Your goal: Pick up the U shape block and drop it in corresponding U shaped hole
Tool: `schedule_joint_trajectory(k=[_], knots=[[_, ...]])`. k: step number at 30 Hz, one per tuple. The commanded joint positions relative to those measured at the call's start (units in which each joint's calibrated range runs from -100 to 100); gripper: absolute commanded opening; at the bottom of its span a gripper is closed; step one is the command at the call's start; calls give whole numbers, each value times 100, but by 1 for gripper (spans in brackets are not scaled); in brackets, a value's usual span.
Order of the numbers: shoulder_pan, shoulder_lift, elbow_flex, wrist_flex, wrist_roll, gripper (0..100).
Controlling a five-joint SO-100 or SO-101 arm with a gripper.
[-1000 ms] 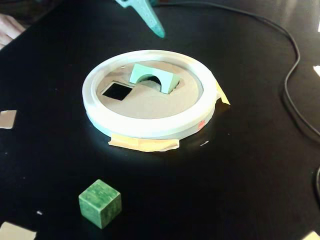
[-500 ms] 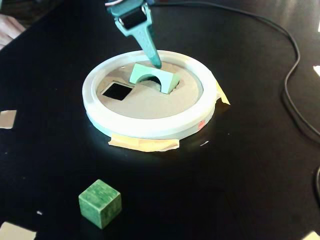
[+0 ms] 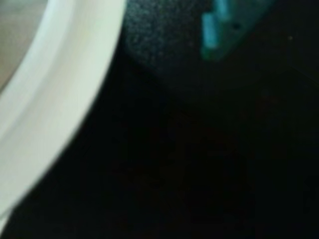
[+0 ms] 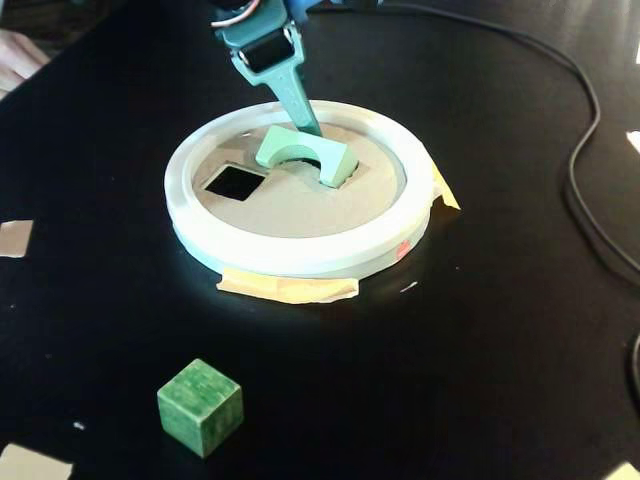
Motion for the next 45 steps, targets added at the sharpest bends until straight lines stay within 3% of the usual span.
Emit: schedule_joint_trajectory(k=[1, 11, 20, 37, 45], knots=[[21, -64, -419, -148, -15, 100], [-316, -180, -537, 163, -215, 100], [-353, -359, -1940, 233, -63, 100], [-166, 491, -1903, 293, 68, 100], [221, 375, -1985, 1728, 93, 100]])
